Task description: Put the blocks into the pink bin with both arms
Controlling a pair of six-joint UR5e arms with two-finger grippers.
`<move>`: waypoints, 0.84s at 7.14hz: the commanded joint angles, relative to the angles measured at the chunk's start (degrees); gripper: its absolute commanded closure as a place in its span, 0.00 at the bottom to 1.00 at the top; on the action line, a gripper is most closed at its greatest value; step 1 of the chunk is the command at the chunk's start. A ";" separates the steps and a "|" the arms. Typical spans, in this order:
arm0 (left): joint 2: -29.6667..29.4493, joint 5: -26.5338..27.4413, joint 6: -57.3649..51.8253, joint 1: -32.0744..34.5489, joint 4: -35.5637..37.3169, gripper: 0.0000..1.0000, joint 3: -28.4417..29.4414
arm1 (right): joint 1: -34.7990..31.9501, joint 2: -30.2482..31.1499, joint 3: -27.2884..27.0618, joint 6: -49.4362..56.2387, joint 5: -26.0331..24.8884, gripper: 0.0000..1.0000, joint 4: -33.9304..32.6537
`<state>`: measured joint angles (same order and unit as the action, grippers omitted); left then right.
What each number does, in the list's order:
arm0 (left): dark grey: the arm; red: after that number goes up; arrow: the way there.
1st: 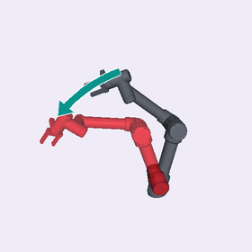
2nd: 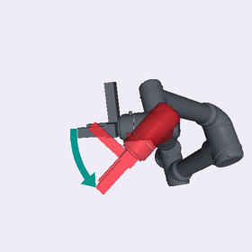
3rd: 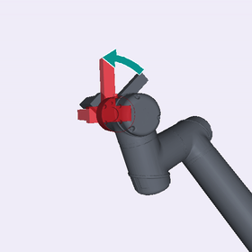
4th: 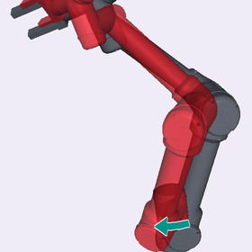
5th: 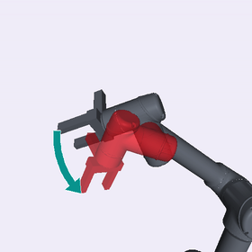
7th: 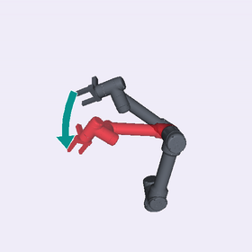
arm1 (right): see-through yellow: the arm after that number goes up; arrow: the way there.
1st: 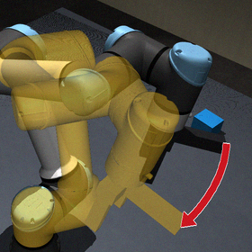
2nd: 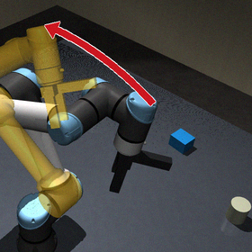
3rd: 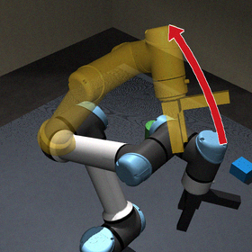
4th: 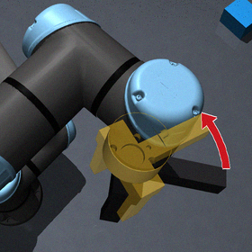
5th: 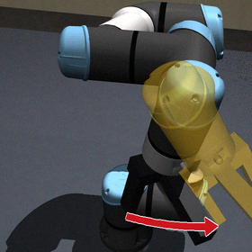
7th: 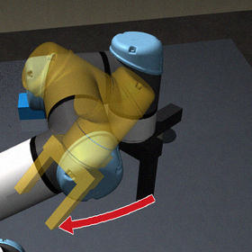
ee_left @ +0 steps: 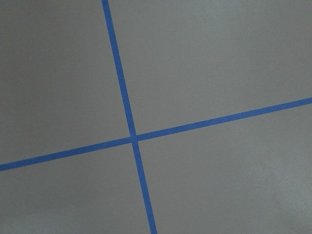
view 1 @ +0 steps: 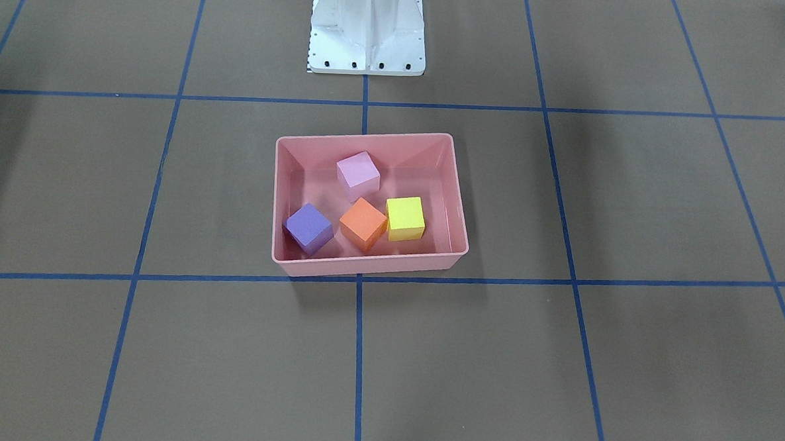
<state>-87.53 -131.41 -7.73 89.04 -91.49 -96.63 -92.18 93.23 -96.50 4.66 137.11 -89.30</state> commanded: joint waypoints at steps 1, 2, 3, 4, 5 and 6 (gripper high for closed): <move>-0.01 0.02 0.00 0.00 0.00 0.00 -0.05 | -0.02 0.11 -0.09 0.00 0.00 0.00 0.00; -0.01 -0.07 0.00 0.00 0.00 0.00 -0.05 | -0.02 0.11 -0.09 0.00 0.00 0.00 0.00; -0.01 0.02 -0.09 0.00 0.00 0.00 0.03 | 0.07 0.11 0.00 0.00 0.09 0.00 0.00; -0.01 -0.07 -0.09 0.00 0.00 0.00 0.12 | 0.07 0.11 0.08 0.00 0.09 0.00 0.00; -0.09 0.02 -0.09 0.00 0.00 0.00 0.21 | 0.07 0.02 0.17 0.00 0.09 0.00 0.00; -0.18 0.02 -0.09 0.00 -0.09 0.00 0.38 | 0.07 0.02 0.09 0.00 0.09 0.00 0.00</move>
<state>-87.62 -131.42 -7.82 89.03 -91.52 -96.42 -92.12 93.29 -96.41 4.66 137.19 -89.30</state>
